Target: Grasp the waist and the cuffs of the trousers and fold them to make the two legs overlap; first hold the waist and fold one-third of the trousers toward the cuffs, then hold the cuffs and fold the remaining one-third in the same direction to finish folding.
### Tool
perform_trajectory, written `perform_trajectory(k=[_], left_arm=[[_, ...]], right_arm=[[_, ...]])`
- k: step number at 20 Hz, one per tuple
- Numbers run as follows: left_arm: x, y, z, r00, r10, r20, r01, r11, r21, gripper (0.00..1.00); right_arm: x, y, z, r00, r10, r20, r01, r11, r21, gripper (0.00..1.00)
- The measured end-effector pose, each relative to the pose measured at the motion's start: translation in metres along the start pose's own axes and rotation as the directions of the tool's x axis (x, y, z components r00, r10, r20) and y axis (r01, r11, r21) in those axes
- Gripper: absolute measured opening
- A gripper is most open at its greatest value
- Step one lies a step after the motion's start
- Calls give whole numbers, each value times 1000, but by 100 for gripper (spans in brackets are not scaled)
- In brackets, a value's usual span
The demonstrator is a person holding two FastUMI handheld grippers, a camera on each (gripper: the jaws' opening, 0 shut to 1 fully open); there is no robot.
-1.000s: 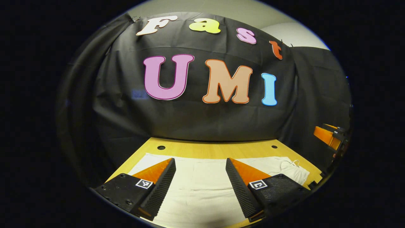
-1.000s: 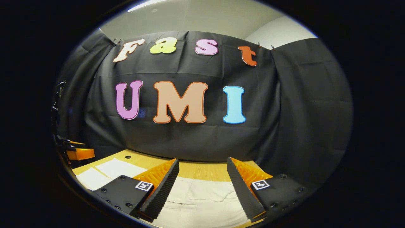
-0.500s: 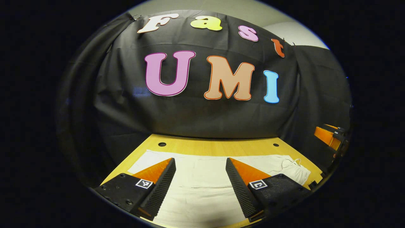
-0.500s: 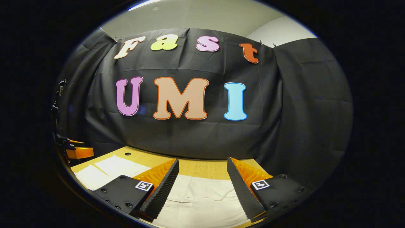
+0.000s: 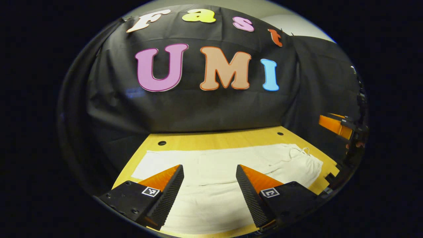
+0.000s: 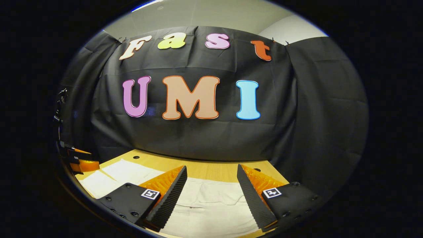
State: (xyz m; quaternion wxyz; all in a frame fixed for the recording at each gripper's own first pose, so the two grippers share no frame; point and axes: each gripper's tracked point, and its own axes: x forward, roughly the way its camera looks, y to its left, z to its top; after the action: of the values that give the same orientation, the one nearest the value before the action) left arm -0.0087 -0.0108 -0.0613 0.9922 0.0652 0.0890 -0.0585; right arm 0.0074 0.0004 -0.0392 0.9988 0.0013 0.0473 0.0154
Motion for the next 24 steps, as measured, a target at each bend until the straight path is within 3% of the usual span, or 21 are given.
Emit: perform_trajectory(k=[4, 8, 12, 16, 18, 24], left_arm=[[-10, -12, -46, 980, -131, -148, 139, 989, 46, 94], [-24, -13, -89, 922, -230, -312, 282, 950, 134, 91], [-41, 5, -142, 813, -270, -517, 434, 872, 227, 91], [-65, 27, -187, 681, -253, -688, 580, 759, 295, 93], [-76, 39, -209, 621, -229, -749, 623, 725, 294, 93], [-89, 86, -245, 517, -137, -845, 690, 650, 318, 89]], right_arm=[[-7, -3, -10, 1000, -4, -14, 4, 1000, 10, 97], [-13, -7, -20, 999, -10, -40, 10, 1000, 8, 97], [-18, -13, -29, 998, -15, -63, 15, 1000, -5, 97], [-19, -16, -34, 997, -23, -72, 22, 1000, -15, 98], [-19, -17, -35, 997, -26, -76, 24, 999, -21, 98], [-21, -20, -46, 994, -38, -101, 34, 999, -40, 98]])
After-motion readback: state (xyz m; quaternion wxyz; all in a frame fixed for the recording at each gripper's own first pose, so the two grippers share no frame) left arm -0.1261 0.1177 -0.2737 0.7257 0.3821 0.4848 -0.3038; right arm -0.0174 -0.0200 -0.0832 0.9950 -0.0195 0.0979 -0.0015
